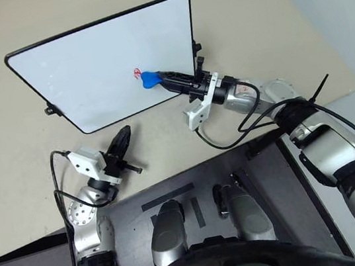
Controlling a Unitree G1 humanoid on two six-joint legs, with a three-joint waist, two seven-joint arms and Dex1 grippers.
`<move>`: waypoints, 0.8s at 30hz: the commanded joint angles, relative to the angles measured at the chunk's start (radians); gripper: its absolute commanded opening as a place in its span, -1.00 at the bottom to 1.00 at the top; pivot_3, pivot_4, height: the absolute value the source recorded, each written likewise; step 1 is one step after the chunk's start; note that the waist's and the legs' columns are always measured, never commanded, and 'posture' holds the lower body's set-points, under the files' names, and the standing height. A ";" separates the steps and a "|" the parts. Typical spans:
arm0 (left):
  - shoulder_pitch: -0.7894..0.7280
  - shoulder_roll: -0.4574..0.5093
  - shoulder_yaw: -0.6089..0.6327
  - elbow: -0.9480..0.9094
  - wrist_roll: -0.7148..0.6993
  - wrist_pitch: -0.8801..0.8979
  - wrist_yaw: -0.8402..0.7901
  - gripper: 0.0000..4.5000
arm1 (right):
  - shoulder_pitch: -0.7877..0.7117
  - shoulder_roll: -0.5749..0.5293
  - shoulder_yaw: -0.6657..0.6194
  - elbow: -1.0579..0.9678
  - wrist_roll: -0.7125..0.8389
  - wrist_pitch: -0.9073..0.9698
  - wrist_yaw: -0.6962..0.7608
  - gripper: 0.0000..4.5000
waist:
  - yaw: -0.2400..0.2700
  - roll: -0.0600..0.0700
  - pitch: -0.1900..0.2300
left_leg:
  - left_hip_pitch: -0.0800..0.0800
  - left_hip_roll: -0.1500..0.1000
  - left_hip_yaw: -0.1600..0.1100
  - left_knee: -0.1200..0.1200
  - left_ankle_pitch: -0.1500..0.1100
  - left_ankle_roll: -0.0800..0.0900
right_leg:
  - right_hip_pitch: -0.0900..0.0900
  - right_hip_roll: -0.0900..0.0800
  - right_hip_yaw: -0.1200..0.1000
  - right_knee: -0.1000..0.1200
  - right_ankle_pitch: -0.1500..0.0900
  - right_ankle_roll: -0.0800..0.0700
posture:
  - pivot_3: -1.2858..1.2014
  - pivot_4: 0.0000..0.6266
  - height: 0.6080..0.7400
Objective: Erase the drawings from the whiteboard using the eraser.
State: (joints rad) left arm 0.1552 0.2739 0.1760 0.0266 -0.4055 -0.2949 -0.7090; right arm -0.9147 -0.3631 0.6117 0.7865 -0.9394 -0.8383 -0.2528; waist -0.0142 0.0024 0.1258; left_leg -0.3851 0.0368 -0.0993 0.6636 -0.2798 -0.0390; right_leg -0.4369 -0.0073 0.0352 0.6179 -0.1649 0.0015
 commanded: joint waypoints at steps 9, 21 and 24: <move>-0.021 0.047 0.034 -0.142 -0.018 0.059 0.055 -1.00 | -0.042 0.003 -0.024 -0.026 0.033 0.004 0.009 -0.87 | 0.001 0.000 0.000 | 0.000 0.000 0.000 0.000 0.000 0.000 | -0.001 0.001 0.000 0.000 0.003 -0.001 | 0.03 -0.52 1.00; 0.024 0.089 0.058 -0.202 -0.034 0.109 0.058 -1.00 | -0.059 0.024 -0.042 -0.075 0.042 0.023 -0.020 -0.87 | 0.001 0.000 0.000 | -0.010 0.001 0.000 0.000 -0.001 -0.001 | -0.011 0.001 0.000 -0.003 0.005 -0.001 | 0.03 -0.52 1.00; 0.027 0.089 0.058 -0.197 -0.034 0.108 0.057 -1.00 | -0.061 0.037 -0.027 -0.059 0.038 0.027 -0.008 -0.87 | 0.001 0.000 0.000 | -0.010 0.001 0.000 0.000 -0.001 -0.001 | -0.011 0.001 0.000 -0.003 0.006 -0.002 | 0.03 -0.52 1.00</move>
State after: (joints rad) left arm 0.1798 0.3558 0.2207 -0.1295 -0.4309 -0.1821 -0.6494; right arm -0.9455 -0.3334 0.6107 0.7396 -0.9273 -0.8301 -0.2514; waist -0.0127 0.0023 0.1259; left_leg -0.3948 0.0375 -0.0992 0.6639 -0.2806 -0.0402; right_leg -0.4479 -0.0062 0.0348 0.6154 -0.1590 -0.0001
